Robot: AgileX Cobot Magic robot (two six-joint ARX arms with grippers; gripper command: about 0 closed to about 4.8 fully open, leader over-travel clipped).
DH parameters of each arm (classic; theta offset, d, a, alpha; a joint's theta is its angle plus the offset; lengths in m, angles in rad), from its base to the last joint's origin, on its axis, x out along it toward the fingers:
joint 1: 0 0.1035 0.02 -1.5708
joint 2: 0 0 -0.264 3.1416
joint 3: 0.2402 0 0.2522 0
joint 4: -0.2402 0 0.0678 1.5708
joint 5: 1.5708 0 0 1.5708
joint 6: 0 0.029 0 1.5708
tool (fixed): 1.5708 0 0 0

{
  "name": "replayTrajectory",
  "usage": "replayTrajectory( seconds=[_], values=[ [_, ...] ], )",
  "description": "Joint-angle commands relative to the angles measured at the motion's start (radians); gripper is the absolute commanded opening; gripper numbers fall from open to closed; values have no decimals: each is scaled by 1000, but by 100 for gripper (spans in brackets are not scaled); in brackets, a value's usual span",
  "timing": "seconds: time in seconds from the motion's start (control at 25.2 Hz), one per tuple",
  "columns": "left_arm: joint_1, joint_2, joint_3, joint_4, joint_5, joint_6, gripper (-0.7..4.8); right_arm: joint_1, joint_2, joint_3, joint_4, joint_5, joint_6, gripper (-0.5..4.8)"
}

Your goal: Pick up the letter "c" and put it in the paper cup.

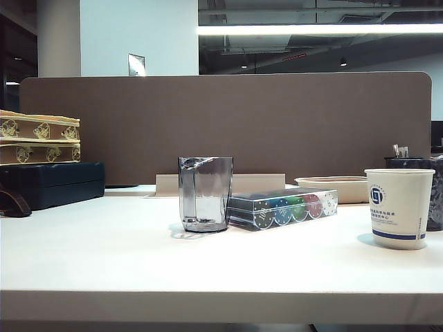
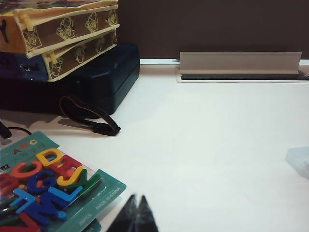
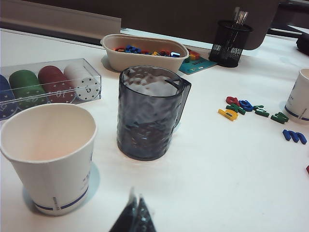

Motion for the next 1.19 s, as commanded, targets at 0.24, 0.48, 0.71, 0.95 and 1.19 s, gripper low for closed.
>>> replayTrajectory(
  seconds=[0.24, 0.48, 0.71, 0.95, 1.19],
  values=[
    [1, 0, 2, 10, 4, 0, -3, 0, 0, 2, 16, 2, 4, -5],
    [1, 0, 2, 10, 4, 0, -3, 0, 0, 2, 16, 2, 4, -5],
    [1, 0, 2, 10, 4, 0, -3, 0, -19, 2, 15, 2, 4, -5],
    [1, 0, 2, 10, 3, 0, -3, -2, -106, 3, 25, 5, 4, -5],
    [1, 0, 2, 4, 4, 0, -3, -8, -107, 2, 23, 5, 4, -5]
  ],
)
